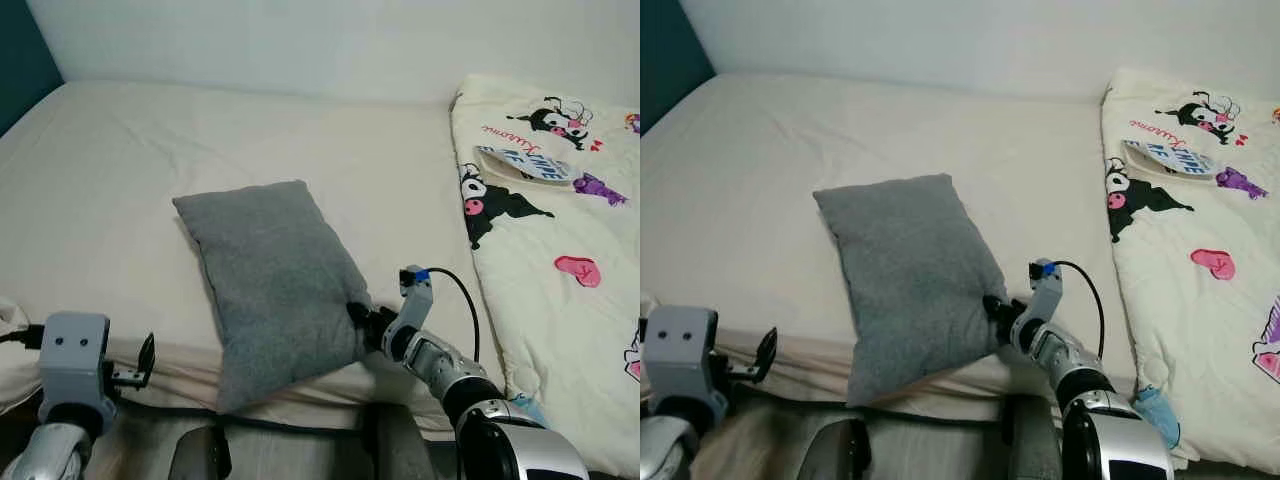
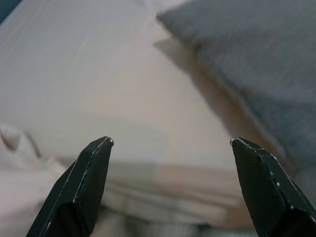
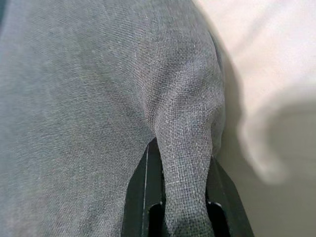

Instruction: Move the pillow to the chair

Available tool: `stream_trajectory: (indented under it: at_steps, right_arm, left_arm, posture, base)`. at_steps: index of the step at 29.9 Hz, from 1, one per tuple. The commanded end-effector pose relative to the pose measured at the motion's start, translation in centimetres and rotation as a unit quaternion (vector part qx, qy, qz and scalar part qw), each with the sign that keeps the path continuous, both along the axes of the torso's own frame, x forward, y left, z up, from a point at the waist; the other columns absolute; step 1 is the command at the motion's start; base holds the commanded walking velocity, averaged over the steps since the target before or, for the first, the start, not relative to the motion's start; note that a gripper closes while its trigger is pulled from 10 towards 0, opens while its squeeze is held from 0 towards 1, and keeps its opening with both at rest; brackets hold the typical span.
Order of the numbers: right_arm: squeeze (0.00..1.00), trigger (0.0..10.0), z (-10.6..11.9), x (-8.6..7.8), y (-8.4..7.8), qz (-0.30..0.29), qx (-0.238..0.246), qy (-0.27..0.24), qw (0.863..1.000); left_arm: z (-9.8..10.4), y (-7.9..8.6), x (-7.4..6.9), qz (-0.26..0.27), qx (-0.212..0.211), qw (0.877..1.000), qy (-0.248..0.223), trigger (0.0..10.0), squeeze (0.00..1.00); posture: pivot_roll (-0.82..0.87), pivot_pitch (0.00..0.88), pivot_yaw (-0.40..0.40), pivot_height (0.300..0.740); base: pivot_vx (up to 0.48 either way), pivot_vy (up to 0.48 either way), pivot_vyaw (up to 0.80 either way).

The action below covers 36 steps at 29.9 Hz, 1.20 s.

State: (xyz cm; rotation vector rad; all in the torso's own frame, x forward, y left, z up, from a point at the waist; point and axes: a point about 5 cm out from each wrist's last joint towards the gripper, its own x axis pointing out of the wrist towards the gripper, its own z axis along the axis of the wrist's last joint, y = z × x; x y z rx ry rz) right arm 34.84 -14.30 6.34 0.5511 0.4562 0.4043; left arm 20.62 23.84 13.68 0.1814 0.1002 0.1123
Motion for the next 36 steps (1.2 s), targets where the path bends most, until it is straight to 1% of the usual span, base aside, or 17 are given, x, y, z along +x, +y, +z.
stream_trajectory:
  at_steps: [1, 3, 5, 6, 7, 13, 14, 16, 18, 20, 21, 23, 25, 26, 29, 31, 36]
  right_arm:
    - [0.0, 0.0, 1.0, 0.6, -0.2, 0.0, 0.006, -0.02, 1.0]
    - [0.0, 0.0, 1.5, 0.8, -0.3, 0.0, 0.014, -0.029, 0.999]
    - [0.0, 0.0, 3.7, 1.8, -1.0, -0.003, 0.041, -0.082, 0.996]
    - [0.0, 0.0, 5.7, 2.6, -1.6, -0.008, 0.054, -0.123, 0.991]
    - [0.0, 0.0, 6.6, 3.0, -1.8, -0.01, 0.059, -0.137, 0.989]
    - [0.0, 0.0, 9.6, 4.0, -1.9, -0.008, 0.077, -0.187, 0.979]
    - [0.0, 0.0, 10.8, 4.3, -1.7, -0.003, 0.081, -0.205, 0.975]
    - [0.0, 0.0, 10.8, 4.3, -1.7, -0.003, 0.081, -0.205, 0.975]
    - [0.0, 0.0, 13.1, 4.8, -1.3, 0.014, 0.089, -0.246, 0.965]
    - [0.0, 0.0, 13.1, 4.8, -1.3, 0.014, 0.089, -0.246, 0.965]
    - [0.0, 0.0, 14.5, 4.9, -0.8, 0.027, 0.096, -0.274, 0.957]
    - [0.0, 0.0, 14.5, 4.9, -0.8, 0.027, 0.096, -0.274, 0.957]
    - [0.0, 0.0, 17.1, 5.1, -0.1, 0.049, 0.114, -0.321, 0.939]
    - [0.0, 0.0, 17.1, 5.1, -0.1, 0.049, 0.114, -0.321, 0.939]
    - [0.0, 0.0, 19.3, 4.7, 0.8, 0.078, 0.131, -0.361, 0.92]
    - [0.0, 0.0, 19.8, 4.4, 1.8, 0.105, 0.134, -0.374, 0.912]
    - [0.0, 0.0, 19.7, 3.9, 3.6, 0.144, 0.127, -0.377, 0.906]
  left_arm:
    - [-0.7, 0.1, 0.1, 0.008, 0.002, 1.0, 0.017, 10.0, 0.0]
    - [-0.6, 0.1, 0.3, 0.009, 0.0, 1.0, 0.014, 10.0, 0.0]
    - [0.0, -0.1, 1.1, 0.013, -0.01, 1.0, -0.001, 10.0, 0.0]
    - [0.4, -0.3, 1.9, 0.016, -0.02, 1.0, -0.014, 10.0, 0.0]
    - [0.6, -0.4, 2.2, 0.017, -0.024, 0.999, -0.019, 10.0, 0.0]
    - [1.1, -0.7, 3.2, 0.022, -0.038, 0.998, -0.035, 10.0, 0.0]
    - [1.2, -0.8, 3.8, 0.025, -0.044, 0.998, -0.039, 10.0, 0.0]
    - [1.2, -0.8, 3.8, 0.025, -0.044, 0.998, -0.039, 10.0, 0.0]
    - [1.1, -1.4, 4.7, 0.027, -0.058, 0.997, -0.042, 10.0, 0.0]
    - [1.1, -1.4, 4.7, 0.027, -0.058, 0.997, -0.042, 10.0, 0.0]
    - [1.2, -2.0, 5.2, 0.022, -0.063, 0.996, -0.051, 10.0, 0.0]
    - [1.2, -2.0, 5.2, 0.022, -0.063, 0.996, -0.051, 10.0, 0.0]
    - [1.5, -3.0, 6.3, 0.016, -0.067, 0.996, -0.065, 10.0, 0.0]
    - [1.5, -3.0, 6.3, 0.016, -0.067, 0.996, -0.065, 10.0, 0.0]
    - [1.6, -3.3, 6.8, 0.019, -0.071, 0.995, -0.073, 10.0, 0.0]
    - [1.6, -3.2, 7.0, 0.024, -0.072, 0.994, -0.078, 10.0, 0.0]
    - [1.9, -3.2, 7.6, 0.03, -0.073, 0.993, -0.088, 10.0, 0.0]
  posture:
    - [0.04, 0.163, -0.05, 0.565]
    - [0.04, 0.163, -0.05, 0.565]
    - [0.02, 0.136, -0.055, 0.575]
    - [0.01, 0.114, -0.059, 0.585]
    - [0.01, 0.109, -0.06, 0.59]
    - [0.0, 0.063, -0.069, 0.61]
    - [0.0, 0.025, -0.075, 0.615]
    - [0.0, 0.025, -0.075, 0.615]
    - [0.0, 0.0, -0.081, 0.625]
    - [0.0, 0.0, -0.081, 0.625]
    - [0.0, 0.0, -0.081, 0.63]
    - [0.0, 0.0, -0.081, 0.63]
    - [0.0, 0.0, -0.081, 0.64]
    - [0.0, 0.0, -0.081, 0.64]
    - [0.0, 0.0, -0.084, 0.655]
    - [0.0, 0.0, -0.091, 0.665]
    - [0.0, 0.0, -0.099, 0.685]
  base:
    - [0.0, 0.0, 0.0]
    - [0.0, 0.0, 0.0]
    - [0.0, 0.0, 0.0]
    - [0.0, 0.0, 0.0]
    - [0.0, 0.0, 0.0]
    - [0.0, 0.0, 0.0]
    - [0.0, 0.0, 0.0]
    - [0.0, 0.0, 0.0]
    - [-0.24, 0.0, 0.0]
    - [-0.48, 0.0, 0.0]
    - [-0.446, 0.0, 0.0]
    - [-0.446, 0.0, 0.0]
    - [0.0, 0.0, 0.0]
    - [0.0, 0.0, 0.0]
    - [0.0, 0.0, 0.0]
    - [0.0, 0.0, 0.0]
    - [0.0, 0.0, 0.0]
